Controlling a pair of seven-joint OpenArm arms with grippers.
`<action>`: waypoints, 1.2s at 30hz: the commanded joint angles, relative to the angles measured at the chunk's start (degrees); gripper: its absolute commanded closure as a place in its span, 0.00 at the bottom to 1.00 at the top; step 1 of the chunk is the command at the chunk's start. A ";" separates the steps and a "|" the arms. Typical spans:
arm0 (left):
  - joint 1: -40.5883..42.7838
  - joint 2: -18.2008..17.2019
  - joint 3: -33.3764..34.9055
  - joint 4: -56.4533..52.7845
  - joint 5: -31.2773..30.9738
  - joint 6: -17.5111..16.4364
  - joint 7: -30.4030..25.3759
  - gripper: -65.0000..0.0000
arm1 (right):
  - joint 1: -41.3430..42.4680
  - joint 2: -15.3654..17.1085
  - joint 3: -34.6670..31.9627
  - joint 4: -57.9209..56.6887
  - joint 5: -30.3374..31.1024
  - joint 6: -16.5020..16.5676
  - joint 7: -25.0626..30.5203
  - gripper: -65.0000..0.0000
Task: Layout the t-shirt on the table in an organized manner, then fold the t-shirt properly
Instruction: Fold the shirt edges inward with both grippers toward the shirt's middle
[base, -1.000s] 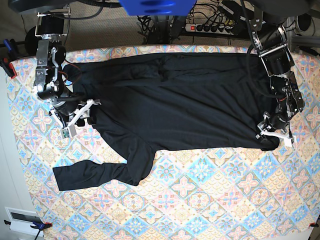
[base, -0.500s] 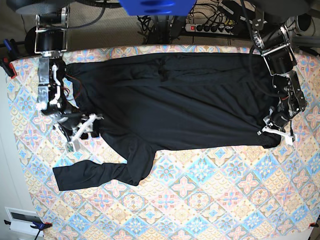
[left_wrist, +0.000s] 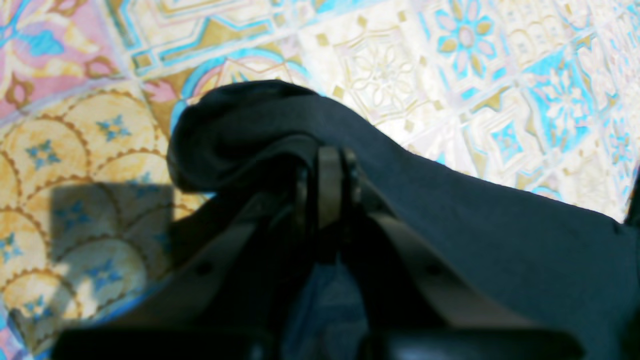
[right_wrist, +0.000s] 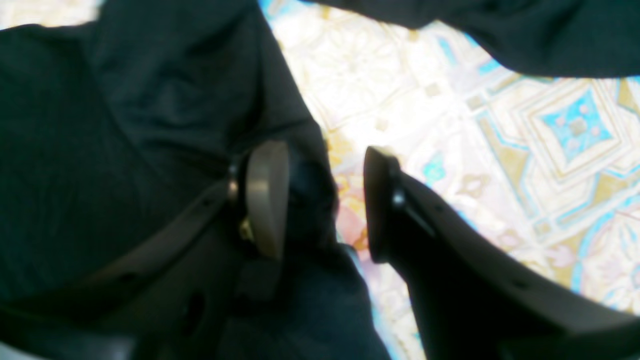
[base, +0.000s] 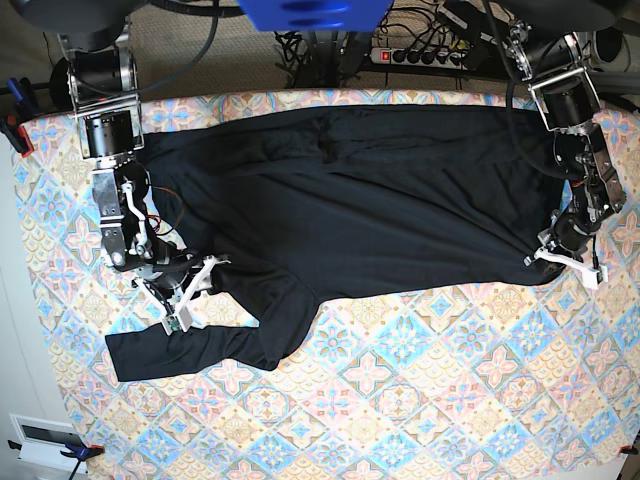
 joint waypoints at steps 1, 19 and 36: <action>-0.75 -1.20 -0.24 0.95 -0.55 -0.20 -0.94 1.00 | 1.26 0.70 -0.48 0.32 0.36 0.41 1.63 0.63; -0.75 -1.11 -0.24 0.95 -0.55 -0.20 -0.94 1.00 | 0.91 0.61 -1.54 -9.88 -8.43 9.29 5.68 0.64; 0.66 -1.20 -0.50 4.20 -0.90 -0.20 -0.94 1.00 | -6.04 0.70 3.12 9.64 -8.34 9.29 4.10 1.00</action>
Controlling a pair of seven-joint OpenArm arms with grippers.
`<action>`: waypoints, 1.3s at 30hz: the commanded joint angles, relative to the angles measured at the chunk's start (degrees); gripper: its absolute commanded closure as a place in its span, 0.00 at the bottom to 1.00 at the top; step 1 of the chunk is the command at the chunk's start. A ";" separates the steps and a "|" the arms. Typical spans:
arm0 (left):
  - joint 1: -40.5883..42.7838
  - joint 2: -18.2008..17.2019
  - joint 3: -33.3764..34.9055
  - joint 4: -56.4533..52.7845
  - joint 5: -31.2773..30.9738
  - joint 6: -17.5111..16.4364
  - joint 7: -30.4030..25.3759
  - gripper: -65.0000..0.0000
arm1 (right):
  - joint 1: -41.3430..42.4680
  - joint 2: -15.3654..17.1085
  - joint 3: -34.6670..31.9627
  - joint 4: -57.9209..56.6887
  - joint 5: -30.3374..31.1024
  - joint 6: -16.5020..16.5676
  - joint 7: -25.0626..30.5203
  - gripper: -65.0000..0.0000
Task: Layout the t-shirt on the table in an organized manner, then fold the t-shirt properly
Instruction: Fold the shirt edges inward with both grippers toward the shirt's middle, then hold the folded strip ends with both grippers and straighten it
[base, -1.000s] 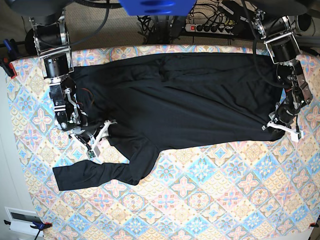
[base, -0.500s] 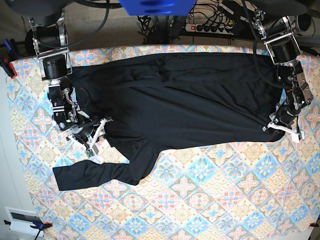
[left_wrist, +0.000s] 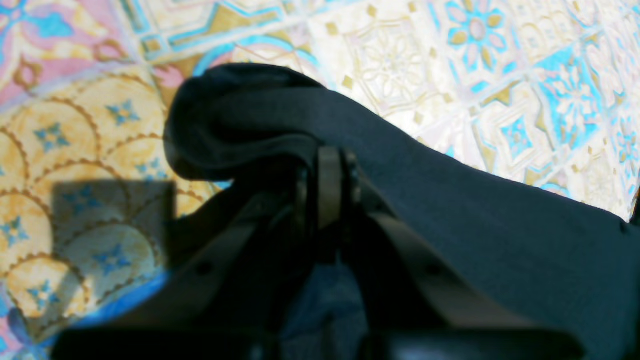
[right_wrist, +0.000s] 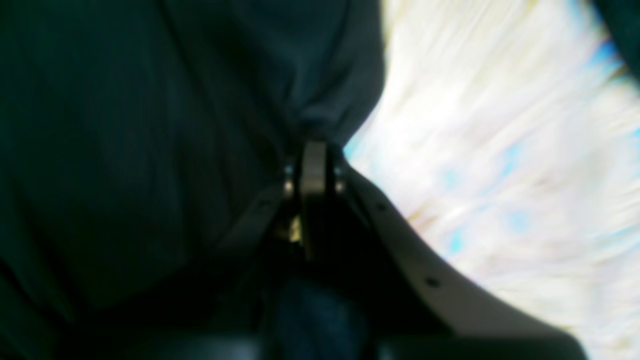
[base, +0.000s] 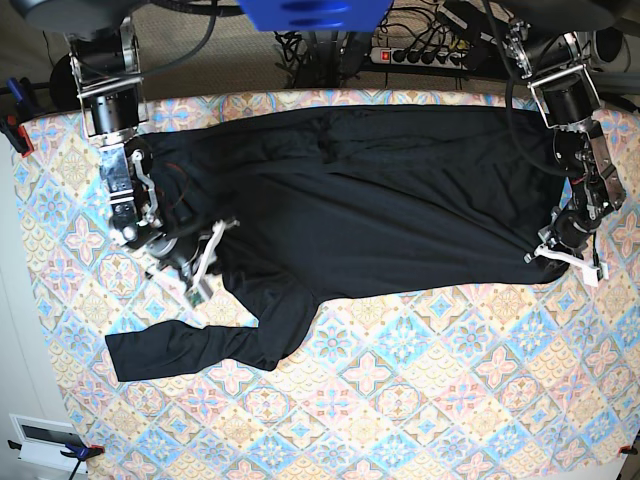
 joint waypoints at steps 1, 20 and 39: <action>0.23 -1.33 -0.42 3.16 -0.92 -0.42 -1.36 1.00 | -0.34 0.79 1.42 2.83 0.60 0.09 -0.19 1.00; 19.39 -2.21 -8.94 24.35 -6.46 -0.42 -1.88 1.00 | -20.21 2.28 13.47 29.29 0.68 0.17 -4.59 1.00; 30.12 -2.38 -9.65 23.82 -7.96 -0.51 -1.44 1.00 | -31.72 3.25 16.89 31.76 0.68 0.17 -4.06 1.00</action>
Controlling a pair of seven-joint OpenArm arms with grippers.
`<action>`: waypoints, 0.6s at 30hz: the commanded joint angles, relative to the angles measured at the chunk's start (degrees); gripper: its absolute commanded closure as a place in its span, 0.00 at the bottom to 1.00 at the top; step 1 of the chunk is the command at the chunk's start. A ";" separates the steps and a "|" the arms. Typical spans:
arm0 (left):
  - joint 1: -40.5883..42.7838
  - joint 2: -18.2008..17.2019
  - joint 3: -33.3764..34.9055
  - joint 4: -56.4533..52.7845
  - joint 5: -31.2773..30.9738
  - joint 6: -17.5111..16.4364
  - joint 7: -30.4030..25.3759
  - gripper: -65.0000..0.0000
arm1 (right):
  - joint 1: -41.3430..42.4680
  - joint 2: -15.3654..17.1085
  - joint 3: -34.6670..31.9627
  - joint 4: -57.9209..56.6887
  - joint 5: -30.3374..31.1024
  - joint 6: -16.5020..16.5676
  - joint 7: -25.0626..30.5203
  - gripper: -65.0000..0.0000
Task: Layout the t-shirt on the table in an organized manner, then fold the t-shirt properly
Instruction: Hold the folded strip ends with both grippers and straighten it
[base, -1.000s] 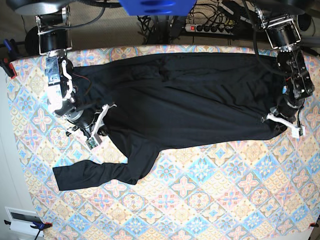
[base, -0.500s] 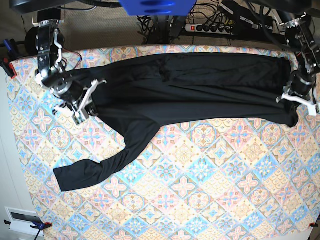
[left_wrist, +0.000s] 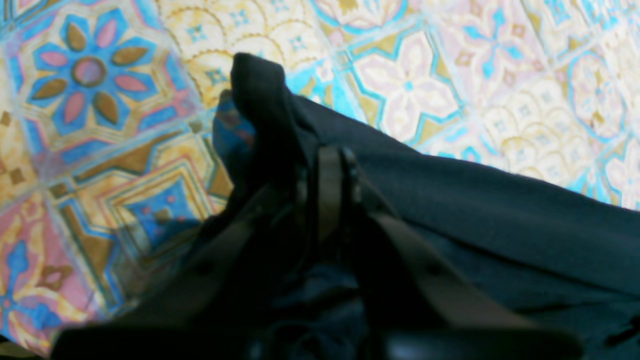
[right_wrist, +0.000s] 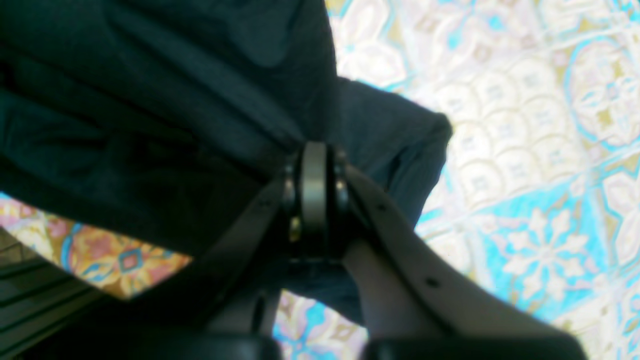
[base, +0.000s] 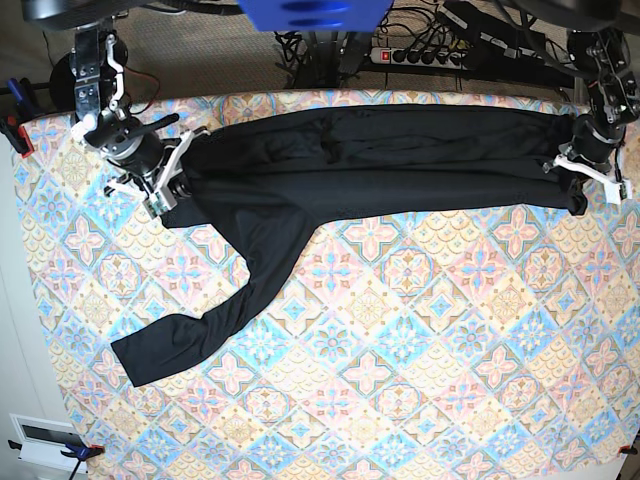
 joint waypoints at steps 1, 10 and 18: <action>0.26 -1.49 0.70 0.70 -0.26 -0.25 -0.98 1.00 | -0.25 0.87 0.63 1.09 0.38 -0.04 1.32 1.00; 1.32 -1.23 6.76 0.70 9.67 -0.25 -0.98 1.00 | -2.71 0.87 2.83 1.00 0.29 -0.04 0.88 1.00; 2.72 -1.58 6.85 0.78 10.82 -0.16 -0.98 1.00 | -3.33 0.87 2.83 0.83 0.11 -0.04 -1.06 1.00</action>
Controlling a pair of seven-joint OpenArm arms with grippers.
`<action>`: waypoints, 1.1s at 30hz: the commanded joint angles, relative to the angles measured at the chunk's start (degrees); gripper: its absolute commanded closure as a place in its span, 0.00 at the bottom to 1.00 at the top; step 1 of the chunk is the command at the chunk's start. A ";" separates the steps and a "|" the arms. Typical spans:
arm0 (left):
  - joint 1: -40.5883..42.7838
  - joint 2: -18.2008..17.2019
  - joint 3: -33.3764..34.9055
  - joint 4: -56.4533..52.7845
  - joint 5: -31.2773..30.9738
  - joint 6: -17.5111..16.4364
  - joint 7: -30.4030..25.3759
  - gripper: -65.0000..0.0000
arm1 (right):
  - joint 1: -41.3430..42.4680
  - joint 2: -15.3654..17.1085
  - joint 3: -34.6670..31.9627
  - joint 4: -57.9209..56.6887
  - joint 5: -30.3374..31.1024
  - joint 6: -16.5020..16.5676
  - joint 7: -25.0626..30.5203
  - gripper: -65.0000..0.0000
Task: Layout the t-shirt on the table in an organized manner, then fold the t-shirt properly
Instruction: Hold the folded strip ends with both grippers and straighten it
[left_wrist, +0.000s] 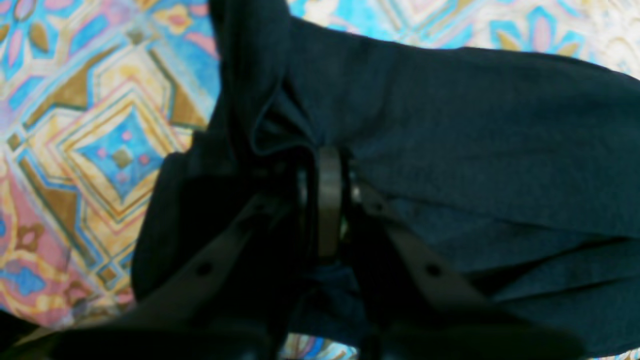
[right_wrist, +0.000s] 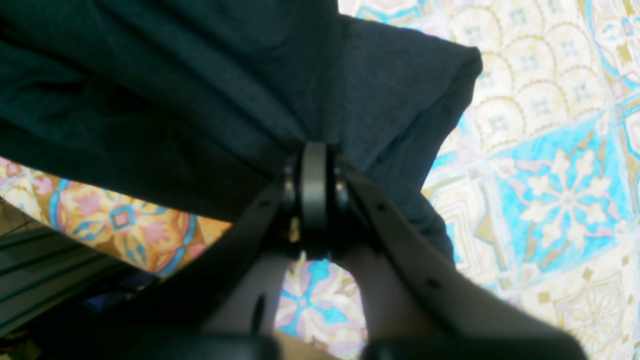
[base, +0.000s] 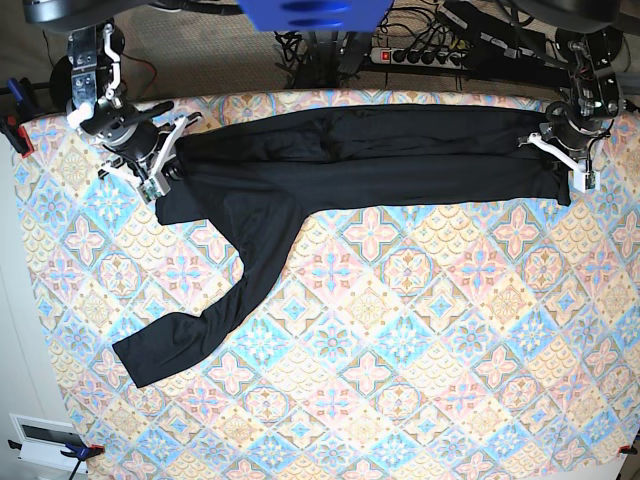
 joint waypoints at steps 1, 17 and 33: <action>0.80 -1.25 -0.60 0.89 -0.11 -0.05 -0.92 0.99 | 0.19 0.89 0.51 0.85 0.05 -0.07 0.56 1.00; 1.86 2.44 -18.36 0.81 -15.58 -0.05 5.06 0.62 | 0.28 0.89 0.16 0.76 0.05 -0.07 -3.84 1.00; -0.16 2.53 -23.46 0.89 -24.99 -0.05 10.60 0.62 | 0.36 0.80 1.31 2.96 -0.04 -0.50 -3.31 0.62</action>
